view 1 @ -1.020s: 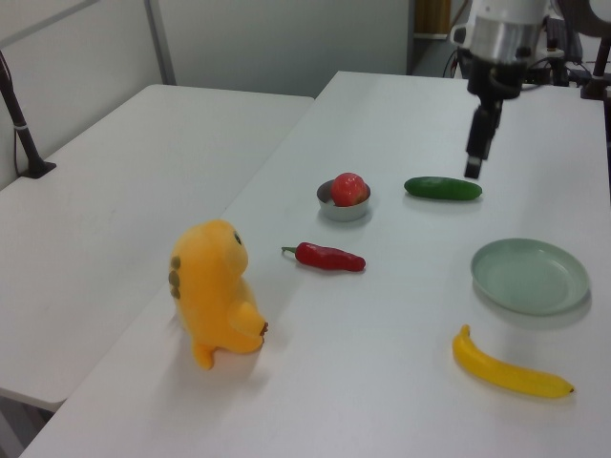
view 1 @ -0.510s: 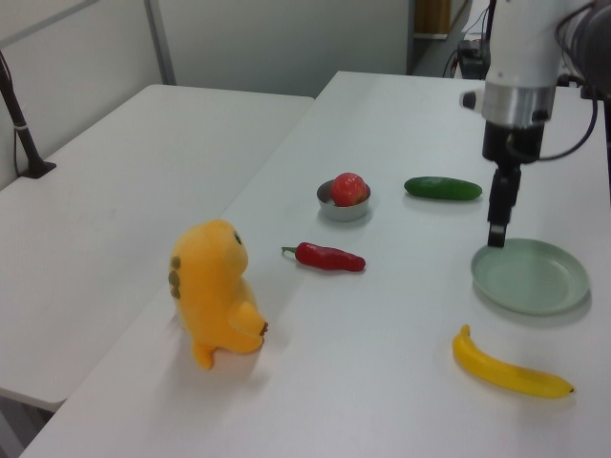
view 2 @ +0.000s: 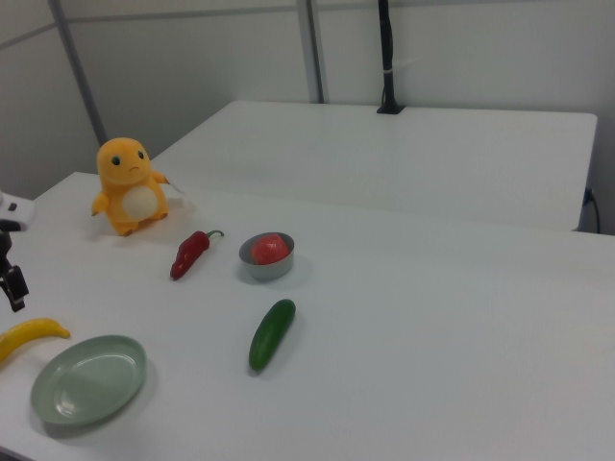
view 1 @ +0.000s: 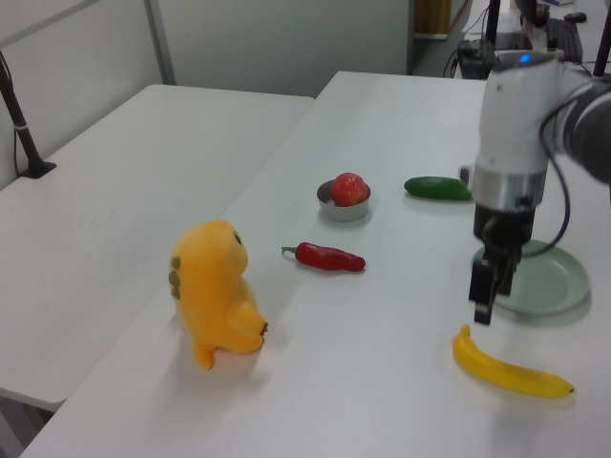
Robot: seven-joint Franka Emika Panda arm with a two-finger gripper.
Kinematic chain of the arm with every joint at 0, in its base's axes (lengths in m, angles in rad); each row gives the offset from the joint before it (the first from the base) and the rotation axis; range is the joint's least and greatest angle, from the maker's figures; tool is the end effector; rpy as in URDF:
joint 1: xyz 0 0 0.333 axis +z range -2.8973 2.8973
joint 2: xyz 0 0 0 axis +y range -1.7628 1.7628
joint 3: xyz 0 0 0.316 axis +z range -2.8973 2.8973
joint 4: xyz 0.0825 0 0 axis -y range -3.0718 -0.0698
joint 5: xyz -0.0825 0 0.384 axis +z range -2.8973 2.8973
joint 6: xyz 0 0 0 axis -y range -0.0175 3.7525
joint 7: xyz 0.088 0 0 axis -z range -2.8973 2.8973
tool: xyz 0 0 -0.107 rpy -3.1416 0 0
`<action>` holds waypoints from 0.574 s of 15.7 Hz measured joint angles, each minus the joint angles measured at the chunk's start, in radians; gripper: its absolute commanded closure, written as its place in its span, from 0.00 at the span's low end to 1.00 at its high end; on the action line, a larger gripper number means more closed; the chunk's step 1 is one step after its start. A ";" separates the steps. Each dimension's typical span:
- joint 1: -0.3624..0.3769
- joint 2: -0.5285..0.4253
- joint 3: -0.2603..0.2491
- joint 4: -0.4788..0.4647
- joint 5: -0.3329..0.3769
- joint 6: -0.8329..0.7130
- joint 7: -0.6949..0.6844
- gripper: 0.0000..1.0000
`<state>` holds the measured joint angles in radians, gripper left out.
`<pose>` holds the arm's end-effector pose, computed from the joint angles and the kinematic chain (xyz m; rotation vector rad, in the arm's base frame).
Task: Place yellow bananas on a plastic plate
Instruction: 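Lower the gripper onto the banana and close it around the middle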
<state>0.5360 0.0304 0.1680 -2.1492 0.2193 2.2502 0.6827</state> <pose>0.4155 0.3603 0.3947 -2.9520 0.1641 0.0907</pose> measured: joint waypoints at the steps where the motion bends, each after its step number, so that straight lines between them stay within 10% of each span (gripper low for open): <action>1: 0.006 0.023 0.001 0.000 0.000 0.009 0.000 0.00; 9: 0.017 0.144 0.002 0.015 -0.010 0.059 0.000 0.00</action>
<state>0.5525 0.1748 0.1703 -2.1344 0.2092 2.3094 0.6830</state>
